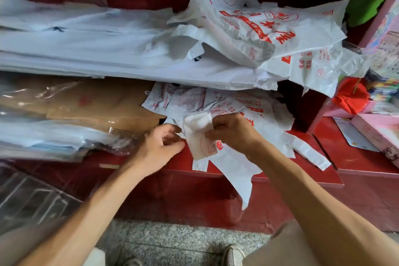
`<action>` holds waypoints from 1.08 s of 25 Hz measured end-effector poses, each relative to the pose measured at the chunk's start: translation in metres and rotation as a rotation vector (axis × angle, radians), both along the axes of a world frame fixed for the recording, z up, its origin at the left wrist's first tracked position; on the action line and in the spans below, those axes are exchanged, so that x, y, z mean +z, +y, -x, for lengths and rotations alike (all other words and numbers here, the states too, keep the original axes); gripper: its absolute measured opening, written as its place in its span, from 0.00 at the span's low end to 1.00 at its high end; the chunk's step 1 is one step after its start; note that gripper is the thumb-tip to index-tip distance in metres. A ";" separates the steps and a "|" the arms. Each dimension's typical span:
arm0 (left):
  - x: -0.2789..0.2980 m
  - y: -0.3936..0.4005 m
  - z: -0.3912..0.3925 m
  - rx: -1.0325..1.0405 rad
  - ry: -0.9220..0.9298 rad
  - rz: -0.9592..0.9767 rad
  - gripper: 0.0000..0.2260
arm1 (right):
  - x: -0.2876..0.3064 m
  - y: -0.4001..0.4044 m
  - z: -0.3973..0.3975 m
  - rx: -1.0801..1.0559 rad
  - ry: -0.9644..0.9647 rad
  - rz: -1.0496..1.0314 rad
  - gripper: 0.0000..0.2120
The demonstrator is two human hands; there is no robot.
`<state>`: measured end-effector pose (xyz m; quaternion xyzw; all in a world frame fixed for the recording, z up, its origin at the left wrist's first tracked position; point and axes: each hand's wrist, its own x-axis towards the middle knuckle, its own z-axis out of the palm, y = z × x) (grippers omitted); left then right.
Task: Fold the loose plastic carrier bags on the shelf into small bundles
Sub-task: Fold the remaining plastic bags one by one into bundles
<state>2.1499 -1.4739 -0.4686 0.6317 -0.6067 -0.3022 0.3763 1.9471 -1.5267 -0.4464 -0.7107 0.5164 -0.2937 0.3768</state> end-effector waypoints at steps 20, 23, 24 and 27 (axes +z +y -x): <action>-0.059 0.213 -0.390 0.640 -1.017 -0.285 0.32 | 0.040 0.066 -0.450 0.571 -0.295 -0.180 0.05; -0.068 0.202 -0.411 0.616 -0.962 -0.330 0.34 | 0.022 0.059 -0.480 0.578 -0.275 -0.202 0.06; -0.070 0.204 -0.414 0.607 -0.957 -0.309 0.34 | 0.012 0.058 -0.485 0.587 -0.274 -0.215 0.06; -0.078 0.230 -0.415 0.598 -0.975 -0.210 0.32 | -0.024 0.068 -0.496 0.646 -0.223 -0.264 0.06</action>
